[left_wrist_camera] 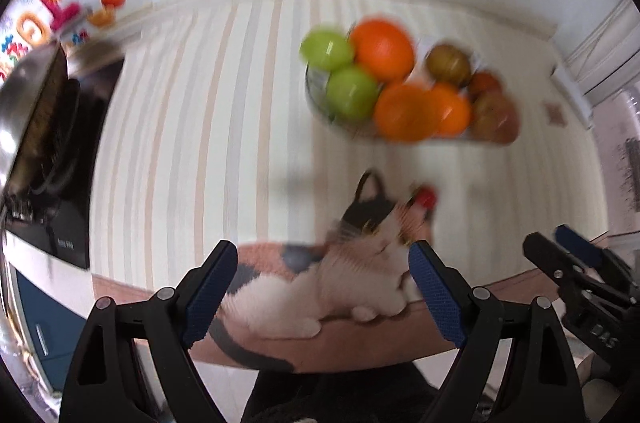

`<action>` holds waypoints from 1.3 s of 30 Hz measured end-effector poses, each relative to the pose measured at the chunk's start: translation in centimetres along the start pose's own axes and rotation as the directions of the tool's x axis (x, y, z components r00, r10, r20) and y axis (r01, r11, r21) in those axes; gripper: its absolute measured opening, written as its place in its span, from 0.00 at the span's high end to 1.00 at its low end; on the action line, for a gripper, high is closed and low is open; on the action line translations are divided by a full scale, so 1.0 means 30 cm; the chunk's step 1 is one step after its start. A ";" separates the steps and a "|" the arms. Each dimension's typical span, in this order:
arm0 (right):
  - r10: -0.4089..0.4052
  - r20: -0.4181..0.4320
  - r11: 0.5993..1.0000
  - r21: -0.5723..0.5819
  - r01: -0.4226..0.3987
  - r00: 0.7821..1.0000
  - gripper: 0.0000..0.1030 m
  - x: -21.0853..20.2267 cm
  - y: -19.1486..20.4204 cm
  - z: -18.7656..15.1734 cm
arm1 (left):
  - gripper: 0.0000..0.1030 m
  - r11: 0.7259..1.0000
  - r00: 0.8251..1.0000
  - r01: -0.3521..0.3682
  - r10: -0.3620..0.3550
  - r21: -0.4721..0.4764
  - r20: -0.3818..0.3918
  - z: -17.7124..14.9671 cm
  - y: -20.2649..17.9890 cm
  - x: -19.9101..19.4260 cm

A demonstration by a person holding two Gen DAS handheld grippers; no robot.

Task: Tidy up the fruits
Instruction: 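Grasp a cherry tomato with the right tool while the left tool grasps another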

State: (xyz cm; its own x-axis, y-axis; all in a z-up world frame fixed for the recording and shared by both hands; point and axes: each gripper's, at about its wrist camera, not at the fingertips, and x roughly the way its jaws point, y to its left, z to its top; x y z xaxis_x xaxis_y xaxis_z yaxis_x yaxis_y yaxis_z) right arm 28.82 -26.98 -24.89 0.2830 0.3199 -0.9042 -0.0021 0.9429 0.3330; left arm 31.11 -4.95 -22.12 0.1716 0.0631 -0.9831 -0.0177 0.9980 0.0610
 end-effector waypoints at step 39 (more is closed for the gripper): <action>-0.065 -0.056 0.986 0.149 0.073 0.996 0.68 0.260 -0.253 -0.051 | 0.28 0.970 0.977 0.180 -0.158 0.162 -0.142 0.102 -0.335 0.335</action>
State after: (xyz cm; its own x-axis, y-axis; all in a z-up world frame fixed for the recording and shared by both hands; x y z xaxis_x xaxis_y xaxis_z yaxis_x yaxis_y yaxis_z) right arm 29.59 -31.49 -34.88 0.2279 0.2622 -0.9377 0.1614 0.9396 0.3020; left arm 36.03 -14.32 -32.07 0.0307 -0.0965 -0.9949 0.1731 0.9808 -0.0898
